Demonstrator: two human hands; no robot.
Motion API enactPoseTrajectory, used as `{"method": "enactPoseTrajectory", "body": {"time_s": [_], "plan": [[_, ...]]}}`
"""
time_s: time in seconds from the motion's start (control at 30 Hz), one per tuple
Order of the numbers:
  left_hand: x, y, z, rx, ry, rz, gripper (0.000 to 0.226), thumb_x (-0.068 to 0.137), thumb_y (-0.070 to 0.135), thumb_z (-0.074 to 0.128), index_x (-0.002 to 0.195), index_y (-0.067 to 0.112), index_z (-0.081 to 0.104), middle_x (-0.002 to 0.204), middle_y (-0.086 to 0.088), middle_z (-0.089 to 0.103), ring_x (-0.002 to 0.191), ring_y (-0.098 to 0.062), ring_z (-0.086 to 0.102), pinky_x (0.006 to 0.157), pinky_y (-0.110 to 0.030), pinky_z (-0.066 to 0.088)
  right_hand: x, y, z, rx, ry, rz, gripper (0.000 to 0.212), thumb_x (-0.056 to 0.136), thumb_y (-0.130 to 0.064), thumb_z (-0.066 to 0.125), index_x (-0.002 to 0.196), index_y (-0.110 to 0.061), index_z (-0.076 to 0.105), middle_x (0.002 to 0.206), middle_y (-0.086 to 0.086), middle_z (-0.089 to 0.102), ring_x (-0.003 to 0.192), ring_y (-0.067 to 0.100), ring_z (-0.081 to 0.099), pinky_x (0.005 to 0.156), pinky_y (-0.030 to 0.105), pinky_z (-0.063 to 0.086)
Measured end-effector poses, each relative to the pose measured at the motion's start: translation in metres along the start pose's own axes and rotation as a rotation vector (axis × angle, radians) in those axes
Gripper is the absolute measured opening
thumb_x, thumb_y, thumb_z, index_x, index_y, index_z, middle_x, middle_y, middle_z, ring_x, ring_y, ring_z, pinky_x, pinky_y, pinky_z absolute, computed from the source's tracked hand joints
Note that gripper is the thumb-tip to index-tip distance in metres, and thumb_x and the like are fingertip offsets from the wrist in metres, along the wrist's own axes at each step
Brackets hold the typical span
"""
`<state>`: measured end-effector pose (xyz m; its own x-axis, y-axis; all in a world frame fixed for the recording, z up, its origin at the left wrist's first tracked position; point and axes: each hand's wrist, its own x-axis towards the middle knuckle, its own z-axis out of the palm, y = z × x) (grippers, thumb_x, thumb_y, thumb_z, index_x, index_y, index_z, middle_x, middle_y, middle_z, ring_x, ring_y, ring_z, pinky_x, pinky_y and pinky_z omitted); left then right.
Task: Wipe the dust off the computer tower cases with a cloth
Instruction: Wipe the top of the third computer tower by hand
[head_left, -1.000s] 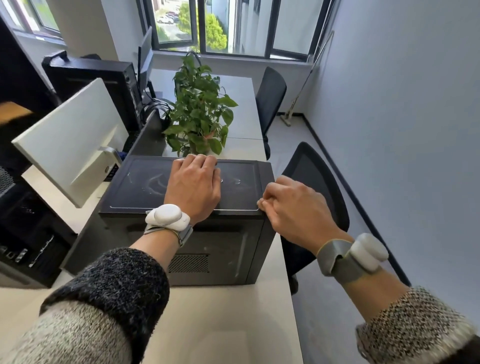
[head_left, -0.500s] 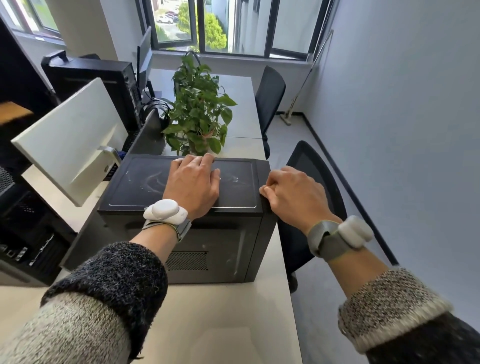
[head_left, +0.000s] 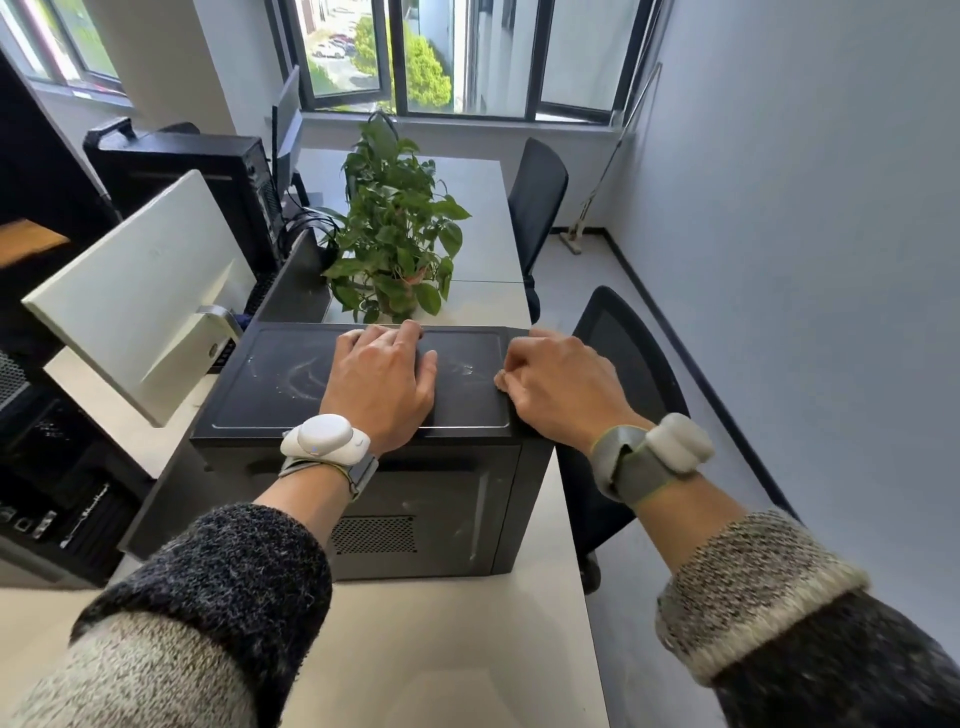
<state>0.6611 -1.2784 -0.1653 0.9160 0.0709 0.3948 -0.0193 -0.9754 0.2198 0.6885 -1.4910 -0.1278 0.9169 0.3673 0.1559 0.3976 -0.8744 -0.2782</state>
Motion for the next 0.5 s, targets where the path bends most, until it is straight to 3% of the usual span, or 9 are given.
{"method": "enactPoseTrajectory", "body": {"time_s": [0.1,0.3,0.5], "plan": [[0.002,0.0,0.002,0.017,-0.001,0.004,0.032,0.105,0.04,0.043,0.12,0.016,0.058,0.113,-0.007,0.074,0.115,-0.029,0.061,0.107,-0.046,0.036,-0.003,0.012,-0.006,0.056,-0.061,-0.003,0.019,0.1,-0.051,0.063,0.096,-0.035,0.071,0.105,-0.014,0.061,0.098,0.018,0.064,0.087,0.042,0.054],[0.001,-0.001,0.002,0.021,-0.008,0.006,0.033,0.105,0.04,0.043,0.122,0.016,0.057,0.116,-0.006,0.073,0.117,-0.028,0.06,0.108,-0.045,0.037,0.033,-0.002,0.004,-0.046,0.06,0.067,0.021,0.103,-0.044,0.061,0.107,-0.028,0.072,0.11,-0.003,0.065,0.1,0.028,0.067,0.087,0.044,0.055],[0.002,-0.003,0.005,0.022,-0.017,-0.005,0.036,0.104,0.043,0.042,0.125,0.017,0.057,0.12,-0.005,0.072,0.12,-0.027,0.058,0.109,-0.046,0.036,0.024,0.012,-0.002,-0.006,-0.027,0.042,0.022,0.102,-0.05,0.062,0.103,-0.031,0.073,0.11,-0.008,0.065,0.099,0.02,0.064,0.086,0.04,0.053]]}}
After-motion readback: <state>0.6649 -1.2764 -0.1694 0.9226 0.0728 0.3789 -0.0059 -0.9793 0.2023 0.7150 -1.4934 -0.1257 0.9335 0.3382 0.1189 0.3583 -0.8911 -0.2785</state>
